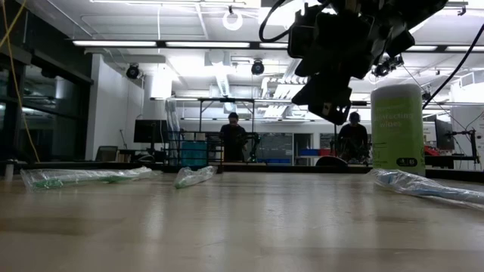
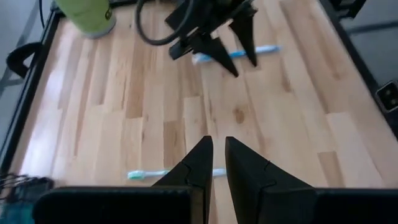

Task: Pick & Place toothbrushing station
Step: Put the blue toothbrush into the wire organizer

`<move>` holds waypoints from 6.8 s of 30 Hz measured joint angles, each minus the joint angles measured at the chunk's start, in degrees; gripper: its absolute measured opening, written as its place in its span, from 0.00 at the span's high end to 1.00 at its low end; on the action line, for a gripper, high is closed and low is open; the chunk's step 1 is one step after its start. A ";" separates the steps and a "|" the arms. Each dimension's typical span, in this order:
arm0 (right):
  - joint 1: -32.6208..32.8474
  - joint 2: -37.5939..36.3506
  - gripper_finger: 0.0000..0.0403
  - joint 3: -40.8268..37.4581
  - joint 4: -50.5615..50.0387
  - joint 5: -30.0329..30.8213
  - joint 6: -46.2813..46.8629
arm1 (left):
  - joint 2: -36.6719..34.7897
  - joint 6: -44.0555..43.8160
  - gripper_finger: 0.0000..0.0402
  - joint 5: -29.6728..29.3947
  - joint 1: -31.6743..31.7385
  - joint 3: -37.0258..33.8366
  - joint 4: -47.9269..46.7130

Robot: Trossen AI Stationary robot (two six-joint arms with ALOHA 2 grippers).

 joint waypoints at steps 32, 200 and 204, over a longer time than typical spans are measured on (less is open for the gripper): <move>11.43 -22.10 0.71 -0.04 -42.84 13.43 50.33 | -3.70 -2.36 0.91 -2.14 -1.39 -10.77 8.25; 21.65 12.18 0.98 5.75 29.18 18.64 16.28 | 5.11 56.60 0.91 18.45 -4.51 -10.72 24.41; 21.63 12.18 0.98 5.75 29.18 18.44 15.89 | 5.11 58.94 0.90 16.16 -5.72 -10.72 25.21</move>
